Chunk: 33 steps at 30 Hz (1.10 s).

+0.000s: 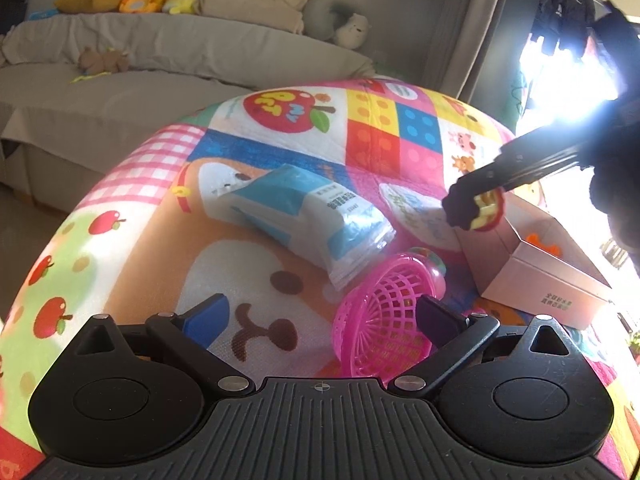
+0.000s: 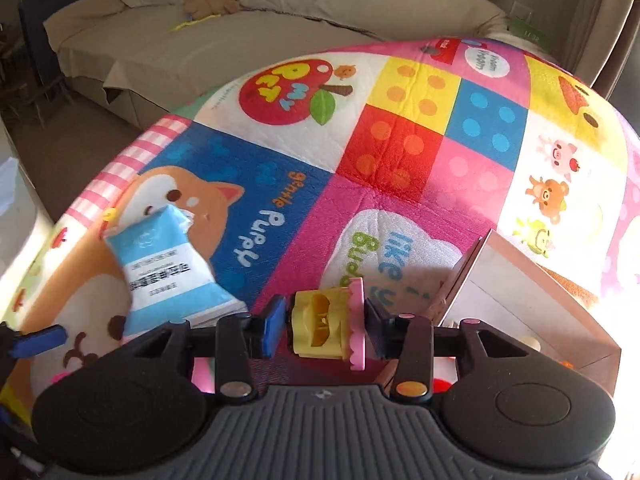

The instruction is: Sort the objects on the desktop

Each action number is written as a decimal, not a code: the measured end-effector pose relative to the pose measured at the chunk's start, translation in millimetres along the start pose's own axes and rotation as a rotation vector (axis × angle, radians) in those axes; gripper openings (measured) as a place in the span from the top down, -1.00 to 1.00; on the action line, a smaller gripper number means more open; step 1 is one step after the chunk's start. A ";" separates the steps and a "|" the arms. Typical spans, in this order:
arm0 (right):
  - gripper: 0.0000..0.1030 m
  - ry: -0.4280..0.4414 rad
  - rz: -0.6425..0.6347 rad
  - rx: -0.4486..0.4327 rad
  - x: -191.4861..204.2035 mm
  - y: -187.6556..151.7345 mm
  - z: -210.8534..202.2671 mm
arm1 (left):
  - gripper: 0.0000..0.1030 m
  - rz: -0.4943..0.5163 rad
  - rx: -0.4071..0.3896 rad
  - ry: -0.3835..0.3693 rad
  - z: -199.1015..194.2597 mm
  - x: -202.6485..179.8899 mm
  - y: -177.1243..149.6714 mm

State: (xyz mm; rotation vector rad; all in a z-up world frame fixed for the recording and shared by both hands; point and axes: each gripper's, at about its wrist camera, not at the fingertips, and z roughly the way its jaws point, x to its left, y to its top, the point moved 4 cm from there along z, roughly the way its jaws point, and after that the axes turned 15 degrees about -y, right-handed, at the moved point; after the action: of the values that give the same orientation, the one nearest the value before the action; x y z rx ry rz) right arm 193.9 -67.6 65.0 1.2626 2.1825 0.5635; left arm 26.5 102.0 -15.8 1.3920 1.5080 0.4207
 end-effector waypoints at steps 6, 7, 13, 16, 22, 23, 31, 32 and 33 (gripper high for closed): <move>0.17 0.038 -0.002 -0.031 -21.4 -73.8 -61.2 | -1.00 0.066 0.111 -0.067 2.3 -9.3 -5.1; 0.18 0.021 -0.005 -0.021 -25.4 -88.3 -64.3 | -1.00 0.102 0.128 -0.063 1.9 -13.8 -6.9; 0.19 -0.236 -0.168 -0.074 -28.4 -149.1 -60.1 | -1.00 0.263 0.213 0.016 2.3 -27.9 -11.3; 0.19 -0.363 -0.295 -0.146 -14.0 -166.9 -56.9 | -1.00 0.338 0.238 0.125 4.5 -20.9 -6.6; -0.08 -0.201 -0.291 -0.210 20.6 -179.6 -72.8 | -1.00 0.436 0.238 0.347 8.0 6.6 11.9; -0.21 -0.159 -0.261 -0.222 22.3 -179.4 -77.5 | -1.00 0.447 0.234 0.384 7.9 10.3 15.9; -0.81 -0.168 0.046 -0.331 -20.0 -185.0 -106.3 | -1.00 0.393 0.158 0.216 -9.6 -17.8 49.5; -0.90 -0.192 0.077 -0.338 -26.7 -188.8 -106.4 | -1.00 0.368 0.154 0.158 -8.2 -26.2 51.1; -0.95 -0.211 0.096 -0.344 -30.6 -192.7 -106.3 | -1.00 0.350 0.156 0.101 -4.8 -34.6 51.2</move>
State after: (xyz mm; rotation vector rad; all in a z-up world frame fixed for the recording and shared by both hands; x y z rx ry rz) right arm 13.1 -193.9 38.0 1.1841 1.7692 0.7699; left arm 44.8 87.0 41.5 1.7906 1.4014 0.6060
